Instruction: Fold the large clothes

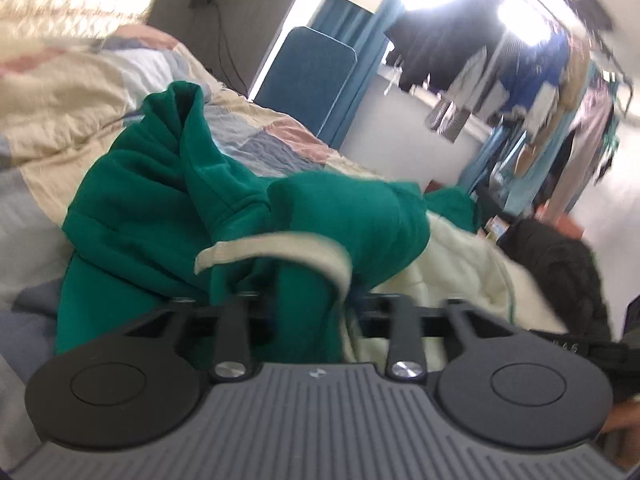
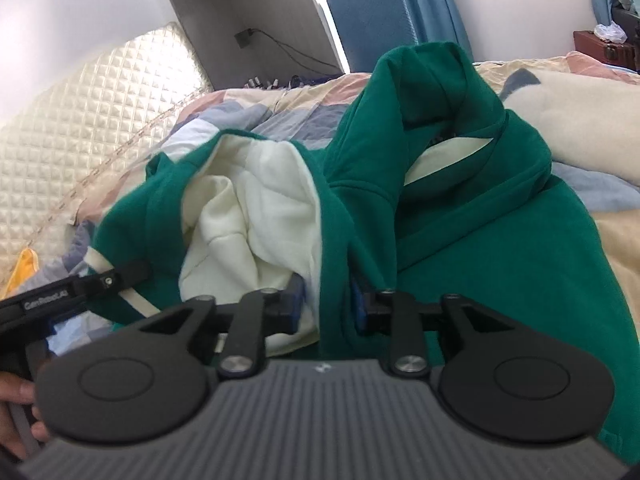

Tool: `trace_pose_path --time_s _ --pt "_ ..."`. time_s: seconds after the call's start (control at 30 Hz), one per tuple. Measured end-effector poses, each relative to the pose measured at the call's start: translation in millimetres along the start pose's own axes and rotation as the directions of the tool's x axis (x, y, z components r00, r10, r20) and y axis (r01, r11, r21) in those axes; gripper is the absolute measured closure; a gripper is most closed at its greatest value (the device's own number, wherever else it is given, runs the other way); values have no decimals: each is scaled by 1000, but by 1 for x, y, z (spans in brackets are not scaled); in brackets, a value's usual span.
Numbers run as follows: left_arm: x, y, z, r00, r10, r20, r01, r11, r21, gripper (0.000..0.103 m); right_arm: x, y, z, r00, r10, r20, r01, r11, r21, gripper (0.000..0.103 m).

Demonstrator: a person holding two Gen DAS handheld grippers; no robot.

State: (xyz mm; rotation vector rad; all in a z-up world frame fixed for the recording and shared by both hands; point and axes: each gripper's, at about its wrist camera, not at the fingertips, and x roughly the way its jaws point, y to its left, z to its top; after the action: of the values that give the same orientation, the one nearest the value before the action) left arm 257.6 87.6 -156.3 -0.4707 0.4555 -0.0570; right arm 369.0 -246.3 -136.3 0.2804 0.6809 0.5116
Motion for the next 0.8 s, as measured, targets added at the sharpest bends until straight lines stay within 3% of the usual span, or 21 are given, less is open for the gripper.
trace_pose_path --time_s 0.1,0.23,0.37,0.57,0.8 --pt "-15 5 4 999 -24 36 25 999 -34 46 -11 -2 -1 1000 11 26 -12 999 31 42" --pt "-30 3 17 995 -52 89 55 998 -28 39 -23 -4 2 999 12 40 -14 999 50 38" --pt "-30 9 24 992 -61 109 67 996 -52 39 -32 -4 9 994 9 105 -14 999 47 21" --pt "-12 18 27 993 -61 104 71 993 -90 39 -29 -10 19 981 -5 194 -4 999 50 21" --pt "13 20 26 994 -81 79 88 992 -91 39 11 -6 23 982 60 177 -63 998 13 21"
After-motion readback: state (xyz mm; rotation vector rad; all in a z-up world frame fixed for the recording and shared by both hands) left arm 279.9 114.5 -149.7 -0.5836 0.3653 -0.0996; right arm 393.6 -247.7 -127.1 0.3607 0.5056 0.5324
